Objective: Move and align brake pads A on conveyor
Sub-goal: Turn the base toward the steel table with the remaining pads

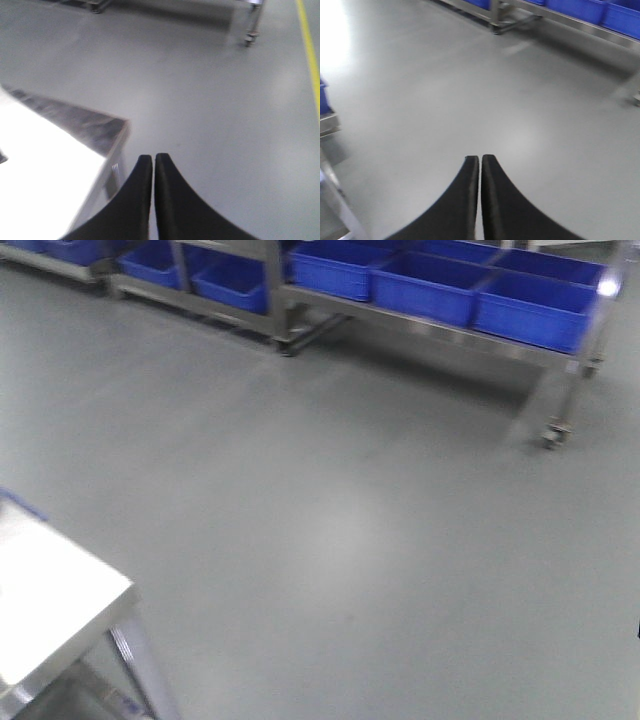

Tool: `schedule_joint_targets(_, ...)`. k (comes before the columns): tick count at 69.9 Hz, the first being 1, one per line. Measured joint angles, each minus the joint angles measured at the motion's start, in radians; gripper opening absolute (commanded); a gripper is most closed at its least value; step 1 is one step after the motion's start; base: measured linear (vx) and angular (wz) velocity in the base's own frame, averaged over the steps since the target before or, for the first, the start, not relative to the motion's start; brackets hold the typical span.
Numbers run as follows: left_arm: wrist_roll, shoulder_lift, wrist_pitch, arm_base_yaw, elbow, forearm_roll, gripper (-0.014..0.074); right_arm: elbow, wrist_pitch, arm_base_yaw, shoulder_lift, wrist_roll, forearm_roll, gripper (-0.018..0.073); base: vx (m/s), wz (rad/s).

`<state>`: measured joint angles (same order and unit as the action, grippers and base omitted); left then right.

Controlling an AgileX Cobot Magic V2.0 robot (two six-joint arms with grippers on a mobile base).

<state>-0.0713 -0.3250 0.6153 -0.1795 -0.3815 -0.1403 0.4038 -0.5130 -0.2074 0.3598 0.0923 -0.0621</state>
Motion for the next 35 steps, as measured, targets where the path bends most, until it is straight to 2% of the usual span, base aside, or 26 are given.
schedule_joint_targets(35,0.0,0.0,0.0,0.0,0.0,0.0,-0.0006,0.0,0.0,0.0,0.0,0.0,0.0,-0.0003,0.06,0.81)
